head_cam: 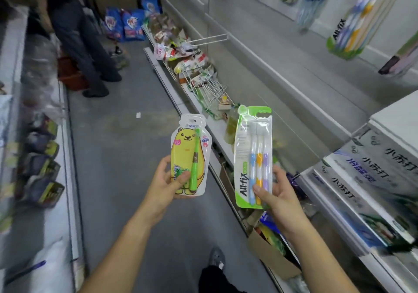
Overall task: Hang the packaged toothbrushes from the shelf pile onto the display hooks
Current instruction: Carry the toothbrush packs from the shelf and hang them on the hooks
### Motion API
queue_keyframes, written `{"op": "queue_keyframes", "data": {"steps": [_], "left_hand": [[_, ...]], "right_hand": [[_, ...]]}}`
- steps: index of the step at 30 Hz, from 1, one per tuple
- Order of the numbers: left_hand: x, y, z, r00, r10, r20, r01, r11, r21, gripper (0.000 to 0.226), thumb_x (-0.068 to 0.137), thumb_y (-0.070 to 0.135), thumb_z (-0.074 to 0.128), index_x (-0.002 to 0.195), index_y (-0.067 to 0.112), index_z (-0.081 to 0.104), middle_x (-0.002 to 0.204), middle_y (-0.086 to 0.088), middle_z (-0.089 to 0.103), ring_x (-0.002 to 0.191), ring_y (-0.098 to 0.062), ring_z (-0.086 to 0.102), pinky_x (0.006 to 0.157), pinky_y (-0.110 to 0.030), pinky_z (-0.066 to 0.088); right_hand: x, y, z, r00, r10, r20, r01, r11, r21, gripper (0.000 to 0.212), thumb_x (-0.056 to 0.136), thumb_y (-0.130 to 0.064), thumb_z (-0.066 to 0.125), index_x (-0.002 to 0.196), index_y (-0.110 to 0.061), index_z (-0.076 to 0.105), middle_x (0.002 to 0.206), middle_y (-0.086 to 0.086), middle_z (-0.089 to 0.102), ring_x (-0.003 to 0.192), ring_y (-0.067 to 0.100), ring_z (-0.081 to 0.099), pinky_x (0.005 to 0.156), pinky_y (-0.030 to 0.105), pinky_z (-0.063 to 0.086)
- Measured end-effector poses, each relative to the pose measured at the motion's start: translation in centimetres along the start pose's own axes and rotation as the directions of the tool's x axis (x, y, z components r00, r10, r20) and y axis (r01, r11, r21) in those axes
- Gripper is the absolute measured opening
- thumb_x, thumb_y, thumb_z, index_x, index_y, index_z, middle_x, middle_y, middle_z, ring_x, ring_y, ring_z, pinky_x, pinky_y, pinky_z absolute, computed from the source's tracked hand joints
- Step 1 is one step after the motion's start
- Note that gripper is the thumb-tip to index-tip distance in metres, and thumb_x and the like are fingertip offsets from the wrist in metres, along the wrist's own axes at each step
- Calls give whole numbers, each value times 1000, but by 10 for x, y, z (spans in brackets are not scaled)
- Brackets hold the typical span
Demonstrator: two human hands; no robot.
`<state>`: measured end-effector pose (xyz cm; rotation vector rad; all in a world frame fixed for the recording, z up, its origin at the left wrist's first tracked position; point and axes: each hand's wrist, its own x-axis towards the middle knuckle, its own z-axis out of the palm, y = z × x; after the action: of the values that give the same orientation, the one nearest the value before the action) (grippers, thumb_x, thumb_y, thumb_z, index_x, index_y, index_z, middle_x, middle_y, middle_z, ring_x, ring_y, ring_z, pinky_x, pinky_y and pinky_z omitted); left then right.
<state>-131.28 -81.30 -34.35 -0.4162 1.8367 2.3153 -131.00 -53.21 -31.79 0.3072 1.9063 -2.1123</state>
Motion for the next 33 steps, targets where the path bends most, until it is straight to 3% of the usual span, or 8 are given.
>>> {"op": "queue_keyframes", "data": {"steps": [4,11,15,22,26,30,33], "left_hand": [[46,25,1,1000,-22,-9,22,1000,12,104,48,57,97,132,23,46,116,-9,75,94,-34,76,64,-47,63],[109,55,-10,999,-1,-39,1,1000,-10,103,48,57,97,132,24,47,117,-11,75,95,-37,75,65,-50,63],[157,67,-30,999,-6,-33,6,1000,0,104,46,58,98,131,25,48,118,-12,75,95,-37,75,66,-52,63],[255,96,-67,995,-8,99,7,1000,12,104,38,62,98,126,30,51,110,-9,77,88,-34,77,62,-47,64],[305,112,-80,973,-59,224,53,998,33,80,55,48,94,122,32,53,111,-14,76,86,-34,77,62,-48,64],[346,124,-75,942,-108,318,81,992,99,103,37,61,98,124,30,52,109,-11,77,87,-34,77,64,-48,64],[377,128,-57,912,-125,390,89,990,111,104,38,61,98,125,30,51,113,-12,76,91,-36,76,66,-49,64]], "right_hand": [[60,-21,-3,1000,10,16,-9,999,-52,55,87,4,71,127,-27,52,112,9,76,105,30,73,96,60,54],[131,-48,18,998,14,68,-11,999,-45,61,86,1,73,131,-32,49,111,10,76,104,30,73,93,56,56],[169,-58,45,999,18,49,-19,1000,14,65,73,-23,77,131,-33,50,116,8,75,107,29,72,93,53,56],[234,-66,88,996,6,-85,0,998,70,51,93,0,64,130,-32,52,118,9,74,107,31,72,96,54,55],[257,-77,113,984,8,-179,1,999,53,54,91,5,67,128,-31,52,115,9,76,106,30,73,93,54,56],[272,-77,121,956,17,-292,-10,1000,27,60,85,4,74,129,-30,53,112,8,76,105,30,72,86,50,60],[283,-76,115,931,29,-364,-14,999,44,64,81,1,79,132,-29,54,113,9,76,107,30,71,85,48,60]]}}
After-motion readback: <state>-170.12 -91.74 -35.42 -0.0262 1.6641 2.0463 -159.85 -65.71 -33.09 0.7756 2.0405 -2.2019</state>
